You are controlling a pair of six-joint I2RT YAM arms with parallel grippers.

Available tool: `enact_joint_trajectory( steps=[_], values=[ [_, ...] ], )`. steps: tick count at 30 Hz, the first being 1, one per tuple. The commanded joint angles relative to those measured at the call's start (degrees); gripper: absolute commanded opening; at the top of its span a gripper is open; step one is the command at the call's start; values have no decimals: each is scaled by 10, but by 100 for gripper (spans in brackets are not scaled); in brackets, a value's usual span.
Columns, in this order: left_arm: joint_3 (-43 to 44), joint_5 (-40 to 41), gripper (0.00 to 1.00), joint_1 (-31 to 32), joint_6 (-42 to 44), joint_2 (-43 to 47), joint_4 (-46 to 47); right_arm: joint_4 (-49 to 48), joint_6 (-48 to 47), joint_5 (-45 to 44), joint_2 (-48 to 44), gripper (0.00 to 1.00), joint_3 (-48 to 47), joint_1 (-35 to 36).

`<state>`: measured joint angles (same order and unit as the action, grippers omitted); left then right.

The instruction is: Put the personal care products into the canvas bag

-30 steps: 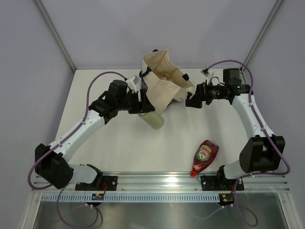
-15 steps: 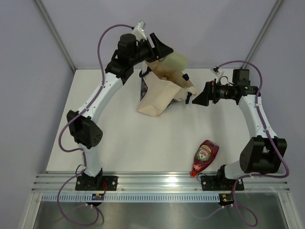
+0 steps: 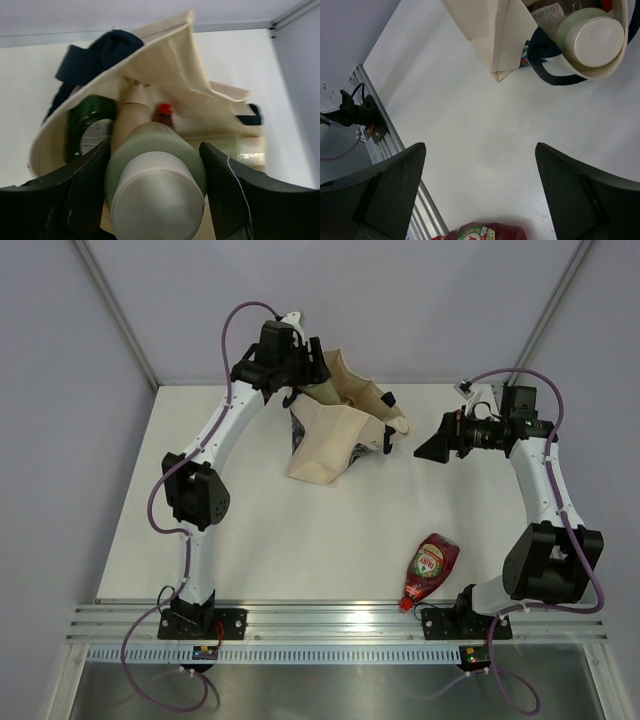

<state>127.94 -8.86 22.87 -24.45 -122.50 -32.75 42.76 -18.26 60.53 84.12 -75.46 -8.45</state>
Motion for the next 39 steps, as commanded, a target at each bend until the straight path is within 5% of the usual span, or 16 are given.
enact_joint_trajectory(
  steps=[1,3,5,6,10,15,27,31,39],
  values=[
    [18,113,9,0,77,45,-36,78,-102,6,19,100,-45,1],
    [17,132,43,-3,86,41,-48,190,-257,15,32,99,-82,1],
    [18,132,60,-3,99,37,-60,308,-435,5,54,99,-117,3],
    [18,129,65,-2,101,34,-64,405,-601,-9,60,100,-120,3],
    [18,125,97,-3,106,37,-64,462,-846,-126,34,99,-69,4],
    [19,75,99,-14,83,66,-44,492,-1028,-211,-1,99,5,19],
    [-22,-46,99,-49,22,225,38,508,-1241,-359,-170,99,238,81],
    [-110,-48,99,-55,42,322,36,508,-1270,-374,-203,99,282,120],
    [-480,-27,99,-56,40,577,54,428,-1258,-386,-224,100,363,172]
  ],
)
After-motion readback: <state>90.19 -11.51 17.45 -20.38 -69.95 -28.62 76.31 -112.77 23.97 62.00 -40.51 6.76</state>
